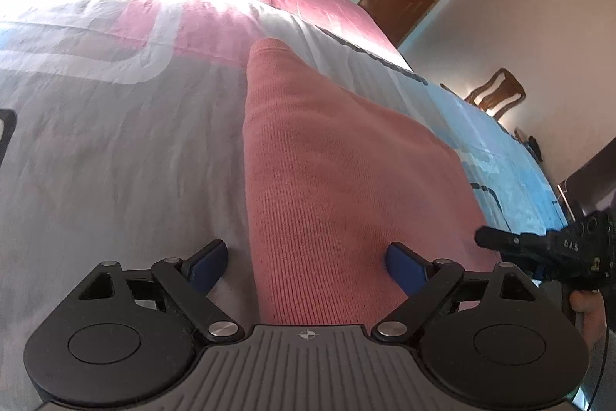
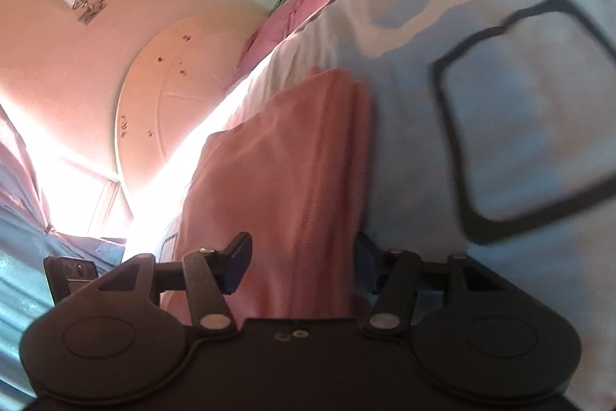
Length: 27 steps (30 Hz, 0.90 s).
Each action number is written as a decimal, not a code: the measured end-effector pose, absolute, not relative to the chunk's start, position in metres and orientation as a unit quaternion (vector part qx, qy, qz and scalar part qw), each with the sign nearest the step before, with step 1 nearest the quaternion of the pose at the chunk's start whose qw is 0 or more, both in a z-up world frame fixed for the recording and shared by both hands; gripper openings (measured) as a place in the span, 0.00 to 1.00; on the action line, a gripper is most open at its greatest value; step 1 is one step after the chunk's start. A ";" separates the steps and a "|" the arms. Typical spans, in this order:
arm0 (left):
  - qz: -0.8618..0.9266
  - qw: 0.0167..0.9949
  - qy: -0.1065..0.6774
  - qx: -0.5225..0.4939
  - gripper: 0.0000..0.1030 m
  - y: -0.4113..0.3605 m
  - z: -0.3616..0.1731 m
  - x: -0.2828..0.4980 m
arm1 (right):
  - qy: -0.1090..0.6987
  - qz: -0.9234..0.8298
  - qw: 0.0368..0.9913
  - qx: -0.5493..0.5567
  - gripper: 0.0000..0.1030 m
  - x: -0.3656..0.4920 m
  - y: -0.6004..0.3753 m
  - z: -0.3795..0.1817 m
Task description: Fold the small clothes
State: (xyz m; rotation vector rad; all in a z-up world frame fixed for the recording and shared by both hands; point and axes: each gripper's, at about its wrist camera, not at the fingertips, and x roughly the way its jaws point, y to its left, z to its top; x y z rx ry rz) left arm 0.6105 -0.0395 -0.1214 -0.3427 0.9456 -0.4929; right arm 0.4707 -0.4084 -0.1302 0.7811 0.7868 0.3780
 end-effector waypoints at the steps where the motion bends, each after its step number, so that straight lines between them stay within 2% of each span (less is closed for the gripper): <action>1: -0.236 0.846 0.449 -0.161 0.86 -0.040 -0.121 0.612 | 0.371 0.182 0.834 0.366 0.60 0.475 -0.403 -0.130; 2: -0.238 0.846 0.450 -0.159 0.86 -0.040 -0.120 0.614 | 0.370 0.186 0.834 0.364 0.63 0.478 -0.399 -0.128; 4: -0.243 0.844 0.452 -0.155 0.86 -0.041 -0.120 0.616 | 0.370 0.192 0.834 0.362 0.62 0.480 -0.394 -0.126; 6: -0.247 0.843 0.453 -0.152 0.86 -0.041 -0.119 0.615 | 0.377 0.194 0.840 0.338 0.49 0.478 -0.395 -0.122; 7: -0.249 0.842 0.453 -0.153 0.85 -0.041 -0.119 0.616 | 0.381 0.190 0.841 0.333 0.37 0.474 -0.399 -0.122; 8: -0.251 0.841 0.454 -0.153 0.84 -0.040 -0.119 0.616 | 0.386 0.183 0.837 0.342 0.31 0.471 -0.407 -0.124; 10: -0.253 0.840 0.454 -0.153 0.78 -0.040 -0.118 0.616 | 0.390 0.178 0.831 0.354 0.31 0.468 -0.414 -0.127; 12: -0.260 0.835 0.458 -0.160 0.69 -0.042 -0.118 0.615 | 0.394 0.171 0.841 0.330 0.38 0.468 -0.402 -0.121; 13: -0.258 0.834 0.460 -0.164 0.68 -0.043 -0.118 0.615 | 0.393 0.168 0.849 0.310 0.39 0.469 -0.393 -0.117; 14: -0.256 0.835 0.460 -0.161 0.67 -0.044 -0.118 0.615 | 0.394 0.159 0.861 0.280 0.36 0.471 -0.381 -0.111; 17: -0.258 0.836 0.457 -0.162 0.52 -0.046 -0.117 0.615 | 0.397 0.113 0.891 0.191 0.21 0.469 -0.350 -0.096; 21: -0.266 0.844 0.442 -0.146 0.34 -0.043 -0.110 0.612 | 0.388 0.070 0.910 0.127 0.19 0.460 -0.323 -0.080; 27: -0.296 0.834 0.439 -0.157 0.30 -0.025 -0.105 0.613 | 0.371 0.021 0.924 0.091 0.19 0.447 -0.299 -0.057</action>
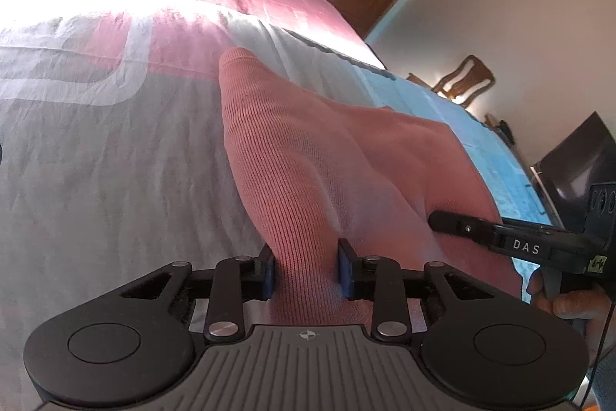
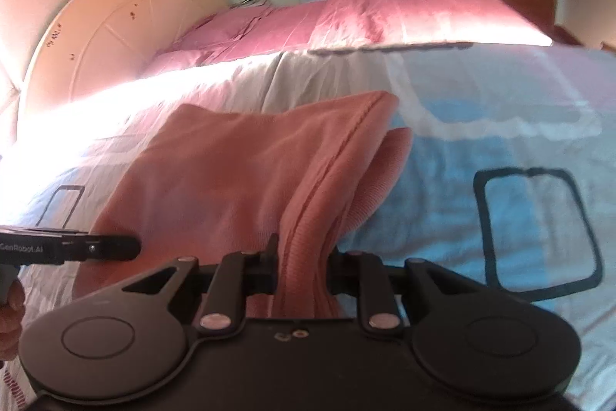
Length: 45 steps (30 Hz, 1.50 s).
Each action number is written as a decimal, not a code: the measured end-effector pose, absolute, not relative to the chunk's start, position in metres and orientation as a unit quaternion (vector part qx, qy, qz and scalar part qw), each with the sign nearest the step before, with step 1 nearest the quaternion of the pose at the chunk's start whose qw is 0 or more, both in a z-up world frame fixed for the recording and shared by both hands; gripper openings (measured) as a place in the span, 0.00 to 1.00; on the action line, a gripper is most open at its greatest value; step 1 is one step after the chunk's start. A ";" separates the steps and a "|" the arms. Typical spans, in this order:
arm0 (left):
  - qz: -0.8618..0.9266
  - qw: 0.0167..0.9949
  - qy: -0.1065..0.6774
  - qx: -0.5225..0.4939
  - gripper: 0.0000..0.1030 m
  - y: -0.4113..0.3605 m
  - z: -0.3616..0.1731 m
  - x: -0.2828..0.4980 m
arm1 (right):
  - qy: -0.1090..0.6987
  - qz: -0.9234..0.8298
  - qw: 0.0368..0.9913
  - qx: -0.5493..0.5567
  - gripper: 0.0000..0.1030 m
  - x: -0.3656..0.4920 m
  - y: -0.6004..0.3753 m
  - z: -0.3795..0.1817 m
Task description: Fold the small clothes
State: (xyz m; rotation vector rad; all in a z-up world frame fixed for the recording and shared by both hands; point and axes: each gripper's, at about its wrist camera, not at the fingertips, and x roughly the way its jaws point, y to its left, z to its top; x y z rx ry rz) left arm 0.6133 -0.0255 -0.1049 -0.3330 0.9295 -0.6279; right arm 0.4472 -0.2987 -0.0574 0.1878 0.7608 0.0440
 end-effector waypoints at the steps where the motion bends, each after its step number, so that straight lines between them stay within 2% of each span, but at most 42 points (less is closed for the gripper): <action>1: -0.302 0.833 0.436 -0.156 0.29 -0.024 -0.102 0.613 | 0.369 0.014 0.925 0.086 0.19 0.445 -0.295 -0.054; 13: -0.313 0.844 0.408 -0.153 0.29 0.067 -0.078 0.591 | 0.342 0.018 0.938 0.058 0.18 0.439 -0.206 -0.020; 24: -0.277 0.851 0.413 -0.168 0.29 0.218 -0.079 0.572 | 0.334 0.088 0.935 0.076 0.18 0.470 -0.080 -0.029; 31: -0.265 0.853 0.421 -0.156 0.29 0.276 -0.093 0.570 | 0.344 0.102 0.928 0.102 0.18 0.483 -0.027 -0.046; 32: -0.261 0.851 0.428 -0.158 0.30 0.282 -0.099 0.570 | 0.349 0.106 0.925 0.104 0.18 0.485 -0.023 -0.050; 33: -0.250 0.851 0.435 -0.157 0.35 0.285 -0.106 0.571 | 0.354 0.107 0.923 0.106 0.18 0.488 -0.021 -0.055; 36: -0.211 0.864 0.434 -0.145 0.64 0.293 -0.123 0.568 | 0.376 0.089 0.914 0.121 0.18 0.495 -0.023 -0.076; 38: -0.207 0.862 0.432 -0.166 0.64 0.297 -0.130 0.568 | 0.389 0.077 0.909 0.130 0.19 0.496 -0.030 -0.089; 41: -0.205 0.872 0.423 -0.136 0.64 0.288 -0.130 0.566 | 0.393 0.071 0.904 0.151 0.19 0.495 -0.036 -0.102; 45: -0.206 0.879 0.414 -0.115 0.55 0.281 -0.119 0.563 | 0.394 0.065 0.902 0.163 0.22 0.497 -0.041 -0.105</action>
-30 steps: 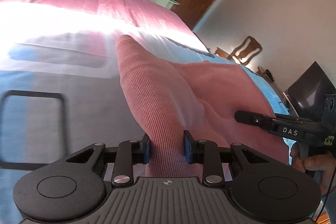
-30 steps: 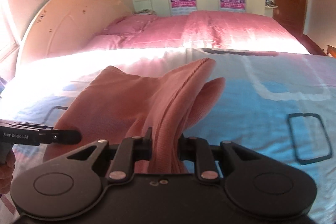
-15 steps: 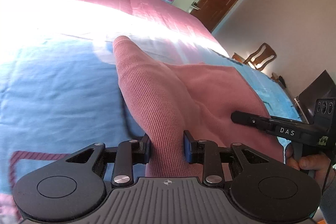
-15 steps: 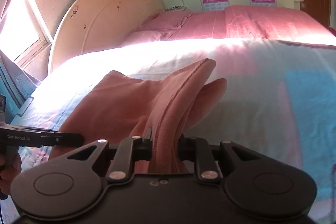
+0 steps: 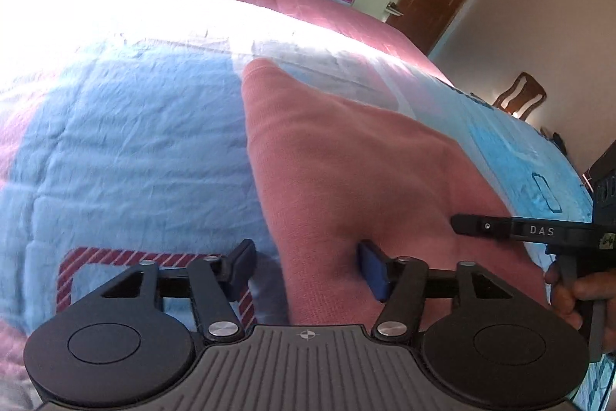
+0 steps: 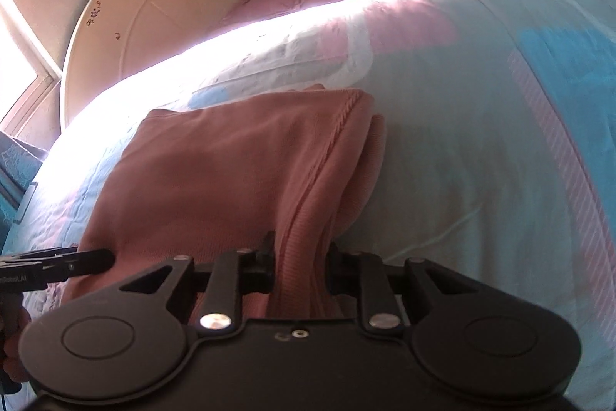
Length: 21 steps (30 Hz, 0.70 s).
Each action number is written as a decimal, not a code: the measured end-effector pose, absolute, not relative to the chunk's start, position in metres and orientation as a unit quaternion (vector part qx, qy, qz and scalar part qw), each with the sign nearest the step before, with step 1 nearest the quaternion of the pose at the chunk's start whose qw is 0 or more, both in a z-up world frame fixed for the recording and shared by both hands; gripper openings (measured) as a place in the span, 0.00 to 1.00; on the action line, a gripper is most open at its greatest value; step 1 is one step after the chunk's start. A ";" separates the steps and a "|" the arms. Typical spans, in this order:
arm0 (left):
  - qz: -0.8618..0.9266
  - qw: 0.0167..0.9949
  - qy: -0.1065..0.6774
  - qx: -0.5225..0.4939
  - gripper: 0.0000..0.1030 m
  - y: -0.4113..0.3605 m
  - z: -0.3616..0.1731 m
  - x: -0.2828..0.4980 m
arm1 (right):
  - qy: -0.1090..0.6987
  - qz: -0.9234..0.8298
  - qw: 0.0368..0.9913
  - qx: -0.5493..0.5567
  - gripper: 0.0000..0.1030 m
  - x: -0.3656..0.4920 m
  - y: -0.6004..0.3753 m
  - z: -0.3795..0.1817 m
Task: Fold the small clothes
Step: 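Lay the folded bundle down and open both tools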
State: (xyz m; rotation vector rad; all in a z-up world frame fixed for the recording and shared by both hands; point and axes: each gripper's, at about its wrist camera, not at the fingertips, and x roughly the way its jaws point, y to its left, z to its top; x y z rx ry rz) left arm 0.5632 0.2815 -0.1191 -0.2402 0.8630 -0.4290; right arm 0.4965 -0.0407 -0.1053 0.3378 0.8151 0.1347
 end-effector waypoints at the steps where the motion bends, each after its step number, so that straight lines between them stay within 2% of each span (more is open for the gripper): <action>1: -0.198 0.887 0.402 -0.107 0.54 0.282 -0.111 0.561 | 0.393 0.061 0.903 0.161 0.26 0.496 -0.041 -0.102; 3: -0.199 0.899 0.375 -0.106 0.54 0.286 -0.090 0.555 | 0.386 0.040 0.910 0.145 0.35 0.493 -0.045 -0.091; 5: -0.215 0.903 0.353 -0.120 0.52 0.290 -0.076 0.553 | 0.357 0.025 0.925 0.125 0.30 0.484 -0.045 -0.069; 6: -0.227 0.902 0.349 -0.118 0.48 0.288 -0.071 0.555 | 0.350 0.027 0.929 0.115 0.29 0.486 -0.044 -0.062; 9: -0.257 0.892 0.360 -0.090 0.43 0.269 -0.070 0.571 | 0.348 0.044 0.933 0.078 0.26 0.502 -0.032 -0.052; 11: -0.266 0.879 0.386 -0.086 0.42 0.259 -0.083 0.584 | 0.372 0.054 0.924 0.064 0.08 0.520 -0.024 -0.060; 13: -0.260 0.872 0.408 -0.081 0.41 0.252 -0.099 0.591 | 0.405 0.027 0.913 0.047 0.00 0.536 -0.022 -0.076; 18: -0.251 0.877 0.403 -0.070 0.41 0.247 -0.097 0.584 | 0.407 0.020 0.910 0.071 0.00 0.539 -0.031 -0.086; 19: -0.247 0.880 0.402 -0.061 0.41 0.245 -0.096 0.582 | 0.407 0.019 0.911 0.068 0.03 0.536 -0.029 -0.084; 20: -0.243 0.882 0.399 -0.056 0.41 0.242 -0.093 0.579 | 0.406 0.019 0.911 0.067 0.14 0.532 -0.027 -0.080; 21: -0.240 0.884 0.396 -0.055 0.41 0.241 -0.089 0.577 | 0.403 0.019 0.913 0.063 0.20 0.526 -0.023 -0.074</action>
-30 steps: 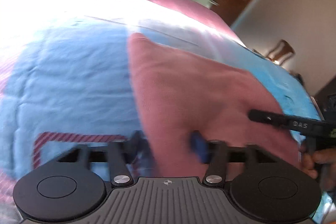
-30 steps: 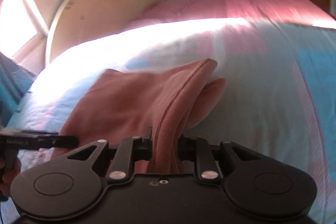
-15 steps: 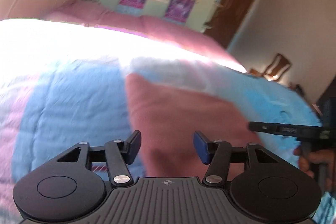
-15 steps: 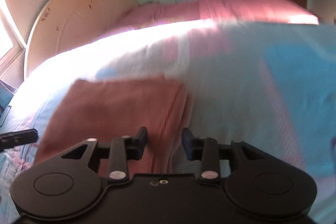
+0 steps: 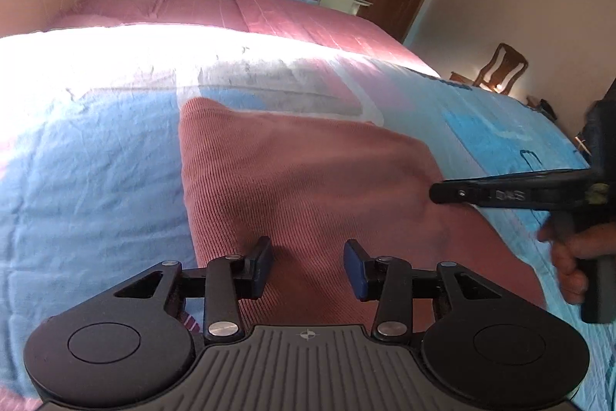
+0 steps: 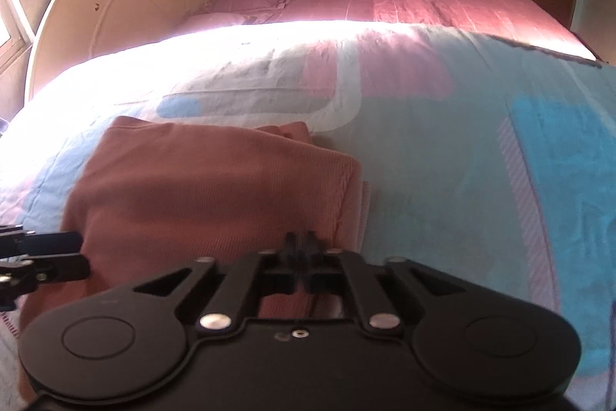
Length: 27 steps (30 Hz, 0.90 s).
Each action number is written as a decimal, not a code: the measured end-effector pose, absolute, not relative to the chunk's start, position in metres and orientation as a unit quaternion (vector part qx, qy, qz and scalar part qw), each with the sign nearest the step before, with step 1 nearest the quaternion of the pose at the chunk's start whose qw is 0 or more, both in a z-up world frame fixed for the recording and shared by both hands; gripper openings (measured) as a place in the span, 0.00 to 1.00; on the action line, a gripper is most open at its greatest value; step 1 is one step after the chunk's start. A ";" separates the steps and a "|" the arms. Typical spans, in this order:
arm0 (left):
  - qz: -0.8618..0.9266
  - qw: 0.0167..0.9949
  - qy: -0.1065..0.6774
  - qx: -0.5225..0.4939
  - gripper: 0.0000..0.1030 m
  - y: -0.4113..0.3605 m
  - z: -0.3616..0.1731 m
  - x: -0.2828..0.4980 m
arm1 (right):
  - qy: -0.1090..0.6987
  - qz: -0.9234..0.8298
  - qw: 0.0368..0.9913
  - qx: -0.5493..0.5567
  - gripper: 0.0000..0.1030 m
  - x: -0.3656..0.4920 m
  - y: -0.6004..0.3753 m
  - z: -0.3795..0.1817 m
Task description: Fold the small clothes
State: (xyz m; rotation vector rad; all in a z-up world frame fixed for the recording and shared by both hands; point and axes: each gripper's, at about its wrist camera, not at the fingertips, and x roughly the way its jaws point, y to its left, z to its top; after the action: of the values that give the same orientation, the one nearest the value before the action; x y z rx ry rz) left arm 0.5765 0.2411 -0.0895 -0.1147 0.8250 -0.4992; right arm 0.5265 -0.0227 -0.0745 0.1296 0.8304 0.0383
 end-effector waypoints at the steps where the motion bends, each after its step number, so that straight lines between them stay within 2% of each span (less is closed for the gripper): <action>1: -0.236 0.886 0.395 -0.057 0.41 0.242 -0.085 0.573 | 0.396 0.023 0.916 0.055 0.22 0.519 -0.018 -0.068; 7: -0.219 0.893 0.389 -0.061 0.41 0.254 -0.073 0.539 | 0.391 0.064 0.918 0.006 0.21 0.471 0.005 -0.048; 11: -0.197 0.899 0.391 -0.023 0.41 0.251 -0.074 0.510 | 0.398 0.073 0.914 -0.006 0.21 0.446 0.009 -0.051; 14: -0.182 0.902 0.391 -0.002 0.41 0.247 -0.071 0.495 | 0.409 0.076 0.909 -0.022 0.21 0.435 0.012 -0.059; 17: -0.170 0.903 0.395 0.015 0.41 0.244 -0.074 0.483 | 0.424 0.072 0.902 -0.045 0.16 0.432 0.013 -0.075; 22: -0.137 0.908 0.393 0.049 0.41 0.236 -0.088 0.468 | 0.413 0.066 0.905 -0.080 0.15 0.432 0.016 -0.091; 27: -0.116 0.914 0.385 0.052 0.41 0.232 -0.096 0.458 | 0.401 0.054 0.912 -0.065 0.15 0.434 0.016 -0.095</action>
State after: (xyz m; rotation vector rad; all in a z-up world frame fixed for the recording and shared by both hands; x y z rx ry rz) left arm 0.4582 0.2322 -0.0957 0.1079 0.7925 -0.2398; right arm 0.4336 0.0159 -0.0953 -0.1347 0.8258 0.1106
